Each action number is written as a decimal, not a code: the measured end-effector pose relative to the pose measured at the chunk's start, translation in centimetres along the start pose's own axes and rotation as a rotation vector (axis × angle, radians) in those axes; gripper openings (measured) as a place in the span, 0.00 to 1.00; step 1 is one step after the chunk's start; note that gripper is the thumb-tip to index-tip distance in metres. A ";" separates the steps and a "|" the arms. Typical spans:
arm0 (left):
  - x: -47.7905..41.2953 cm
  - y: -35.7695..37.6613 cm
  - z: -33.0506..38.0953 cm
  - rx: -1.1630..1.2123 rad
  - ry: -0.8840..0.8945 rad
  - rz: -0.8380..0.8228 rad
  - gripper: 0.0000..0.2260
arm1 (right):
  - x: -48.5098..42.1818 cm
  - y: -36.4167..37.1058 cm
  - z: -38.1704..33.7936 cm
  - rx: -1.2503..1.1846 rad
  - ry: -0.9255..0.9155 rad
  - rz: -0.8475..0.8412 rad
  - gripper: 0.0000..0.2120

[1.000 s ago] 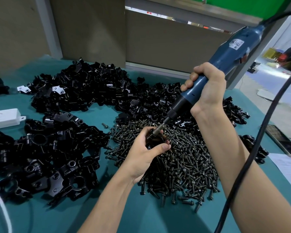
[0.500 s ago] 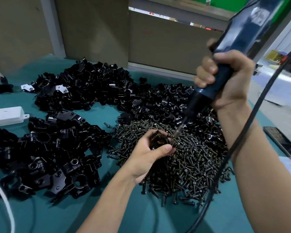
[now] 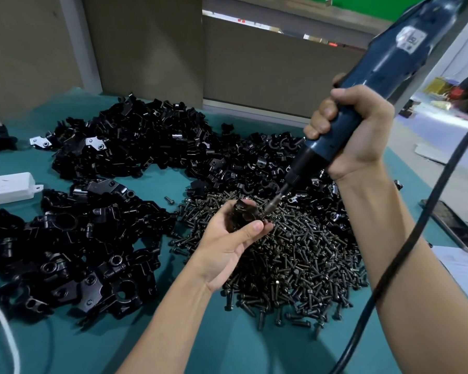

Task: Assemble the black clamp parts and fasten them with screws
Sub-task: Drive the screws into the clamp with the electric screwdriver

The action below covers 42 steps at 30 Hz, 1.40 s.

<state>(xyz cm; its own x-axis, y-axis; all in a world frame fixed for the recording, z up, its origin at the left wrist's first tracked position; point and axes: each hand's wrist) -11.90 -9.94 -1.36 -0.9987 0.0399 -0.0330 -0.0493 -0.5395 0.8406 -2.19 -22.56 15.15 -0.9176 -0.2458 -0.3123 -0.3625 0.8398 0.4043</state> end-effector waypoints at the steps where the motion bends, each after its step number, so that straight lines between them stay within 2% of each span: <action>1: 0.0 0.0 0.0 -0.015 0.011 -0.003 0.21 | 0.0 0.0 0.0 0.002 0.000 0.001 0.06; 7: -0.1 0.1 0.1 -0.127 0.082 0.021 0.14 | 0.2 -0.2 0.2 0.003 -0.009 0.040 0.06; 12: 0.0 0.2 0.1 -0.194 0.101 0.066 0.15 | 0.4 -0.2 0.5 0.017 -0.031 0.050 0.06; 25: 0.2 0.3 0.2 -0.227 0.092 0.042 0.19 | 0.4 0.0 0.5 0.023 -0.023 0.063 0.06; 38: 0.1 0.5 0.2 -0.229 0.107 0.065 0.19 | 0.5 0.0 0.8 0.024 -0.010 0.084 0.06; 42: 0.2 0.4 0.2 -0.208 0.105 0.062 0.16 | 0.5 0.0 1.0 0.014 0.002 0.089 0.08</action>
<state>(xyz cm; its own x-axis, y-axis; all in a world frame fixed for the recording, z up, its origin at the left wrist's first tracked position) -12.08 -9.97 -0.89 -0.9955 -0.0805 -0.0503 0.0205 -0.7003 0.7136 -2.48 -22.15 14.13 -0.9466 -0.1709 -0.2735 -0.2771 0.8649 0.4185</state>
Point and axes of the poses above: each hand's wrist, its own x-axis away from the middle knuckle, its own y-axis out of the palm, z = x × y, and after that the axes turned 7 degrees about x, right-handed
